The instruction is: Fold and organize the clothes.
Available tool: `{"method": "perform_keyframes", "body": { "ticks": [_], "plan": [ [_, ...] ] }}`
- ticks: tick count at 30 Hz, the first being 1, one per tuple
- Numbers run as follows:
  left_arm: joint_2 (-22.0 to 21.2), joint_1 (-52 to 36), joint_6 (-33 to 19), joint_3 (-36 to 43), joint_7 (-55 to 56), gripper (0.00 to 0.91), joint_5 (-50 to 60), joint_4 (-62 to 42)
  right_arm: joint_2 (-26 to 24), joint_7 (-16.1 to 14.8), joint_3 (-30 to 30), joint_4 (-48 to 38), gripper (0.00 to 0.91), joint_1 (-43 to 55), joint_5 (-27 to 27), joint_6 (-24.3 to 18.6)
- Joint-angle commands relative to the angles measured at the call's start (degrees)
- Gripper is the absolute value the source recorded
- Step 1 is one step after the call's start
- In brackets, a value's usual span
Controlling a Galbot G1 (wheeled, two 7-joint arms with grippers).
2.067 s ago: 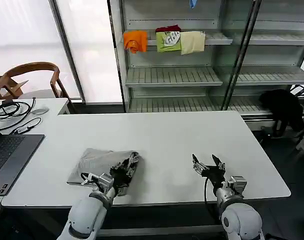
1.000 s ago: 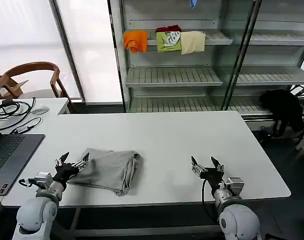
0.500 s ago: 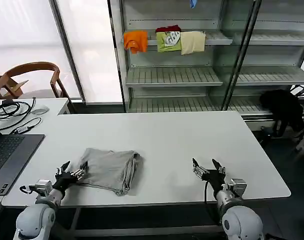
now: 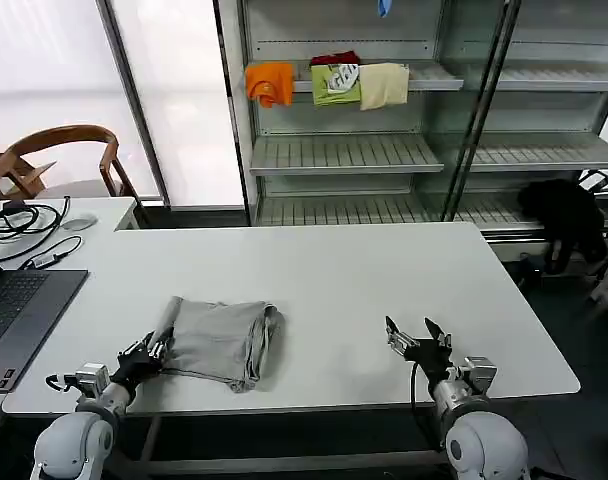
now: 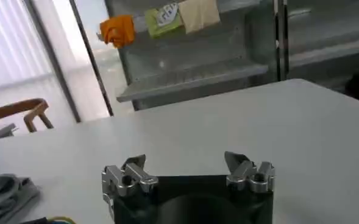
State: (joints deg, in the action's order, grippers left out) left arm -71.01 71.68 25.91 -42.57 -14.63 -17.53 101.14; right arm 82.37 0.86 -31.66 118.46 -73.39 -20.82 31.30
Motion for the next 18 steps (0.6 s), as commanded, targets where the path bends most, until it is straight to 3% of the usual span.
{"method": "perform_keyframes", "body": {
  "ticks": [1, 6, 10, 18],
  "plan": [
    [-0.5, 0.1, -0.3, -0.3, -0.3, 0.010, -5.5, -0.4, 0.0, 0.2, -0.1, 0.2, 0.907, 0.1, -0.3, 0.2],
    [1.2, -1.0, -3.6, -6.1, -2.6, 0.010, 1.8, 0.8, -0.3, 0.0, -0.4, 0.3, 0.907, 0.1, -0.4, 0.2],
    [8.3, -3.1, -4.8, -13.7, -4.6, 0.010, 10.3, 1.8, -0.7, 0.0, -0.3, 0.2, 0.907, 0.2, -0.6, 0.1],
    [21.6, -6.7, -2.5, -21.3, -7.9, 0.020, 13.7, 4.4, -0.6, -0.1, 0.7, -1.2, 0.907, 1.0, -0.4, -0.1]
  ]
}}
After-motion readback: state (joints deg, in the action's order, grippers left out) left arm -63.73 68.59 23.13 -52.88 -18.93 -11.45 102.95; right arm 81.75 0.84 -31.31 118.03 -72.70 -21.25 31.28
